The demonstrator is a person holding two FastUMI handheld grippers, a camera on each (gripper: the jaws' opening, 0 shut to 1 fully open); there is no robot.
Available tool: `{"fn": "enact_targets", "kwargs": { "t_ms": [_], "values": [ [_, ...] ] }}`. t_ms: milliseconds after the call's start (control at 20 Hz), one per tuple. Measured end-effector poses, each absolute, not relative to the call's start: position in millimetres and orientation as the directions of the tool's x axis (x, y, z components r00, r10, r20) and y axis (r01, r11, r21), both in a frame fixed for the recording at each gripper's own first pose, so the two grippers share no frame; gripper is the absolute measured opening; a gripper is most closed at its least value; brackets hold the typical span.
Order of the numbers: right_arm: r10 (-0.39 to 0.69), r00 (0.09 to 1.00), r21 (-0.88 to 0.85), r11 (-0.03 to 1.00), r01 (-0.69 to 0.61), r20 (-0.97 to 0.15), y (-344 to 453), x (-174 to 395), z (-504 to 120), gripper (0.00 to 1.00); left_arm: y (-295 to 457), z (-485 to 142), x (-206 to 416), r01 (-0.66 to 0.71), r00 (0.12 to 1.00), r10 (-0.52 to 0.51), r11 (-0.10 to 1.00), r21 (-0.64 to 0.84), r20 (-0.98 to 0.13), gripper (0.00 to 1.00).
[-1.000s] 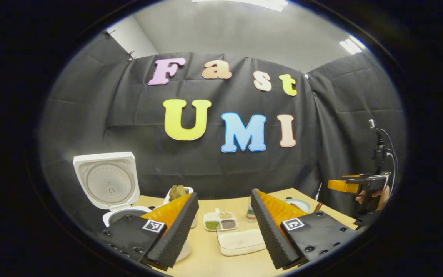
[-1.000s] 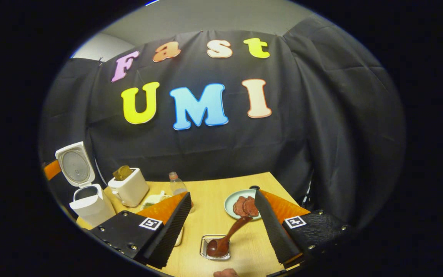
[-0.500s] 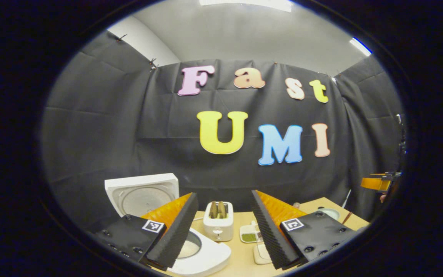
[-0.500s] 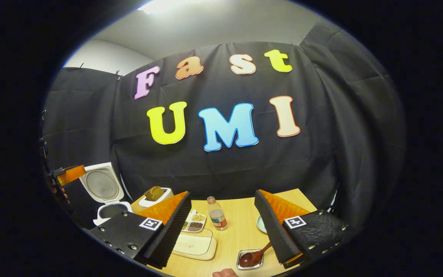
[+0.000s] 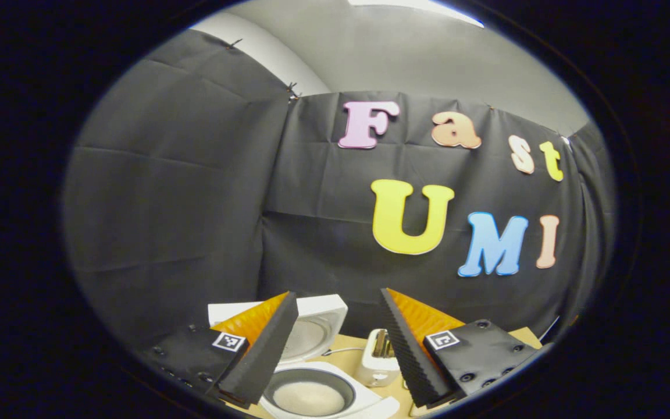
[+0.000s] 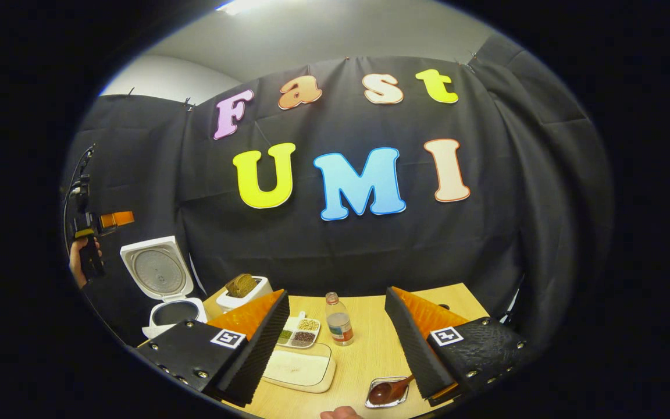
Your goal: Close the left gripper, press the button to open the rice cooker; take a wooden spoon from the chopstick holder with the right hand, scoop a spoonful of rice and pour it into the rice cooker, then put the wooden spoon back into the chopstick holder.
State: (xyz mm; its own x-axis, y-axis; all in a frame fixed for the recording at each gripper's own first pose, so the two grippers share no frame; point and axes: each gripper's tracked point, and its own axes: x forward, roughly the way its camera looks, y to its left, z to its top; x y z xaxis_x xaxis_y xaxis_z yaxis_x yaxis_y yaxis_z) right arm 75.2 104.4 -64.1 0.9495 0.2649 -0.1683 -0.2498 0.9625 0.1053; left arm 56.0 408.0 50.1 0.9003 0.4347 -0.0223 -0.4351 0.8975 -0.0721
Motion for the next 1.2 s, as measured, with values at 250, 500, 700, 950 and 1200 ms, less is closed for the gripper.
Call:
{"fn": "enact_targets", "kwargs": {
  "t_ms": [250,500,700,950,1200],
  "values": [
    [0.237,0.953,0.109,0.970,-0.219,-0.191,102.1,88.0,-72.3,0.99,460.2,44.9,102.4,-0.463,0.886,0.460,0.884,-0.063,-0.057,0.97],
    [0.216,0.951,0.117,0.974,-0.194,-0.222,103.9,96.6,-84.8,0.99,515.7,8.5,150.0,-0.548,0.831,0.536,0.835,-0.048,-0.148,0.96],
    [0.200,0.952,0.109,0.978,-0.179,-0.231,101.7,100.5,-87.6,0.99,534.4,-29.4,170.3,-0.595,0.785,0.580,0.804,-0.006,-0.219,0.95],
    [0.192,0.951,0.124,0.978,-0.166,-0.241,99.3,104.2,-91.9,0.99,555.9,-48.9,170.7,-0.673,0.713,0.648,0.739,-0.002,-0.267,0.95],
    [0.217,0.948,0.128,0.973,-0.192,-0.233,106.6,100.9,-89.1,0.99,531.2,-51.2,161.7,-0.688,0.699,0.662,0.726,-0.001,-0.271,0.94]
  ]
}}
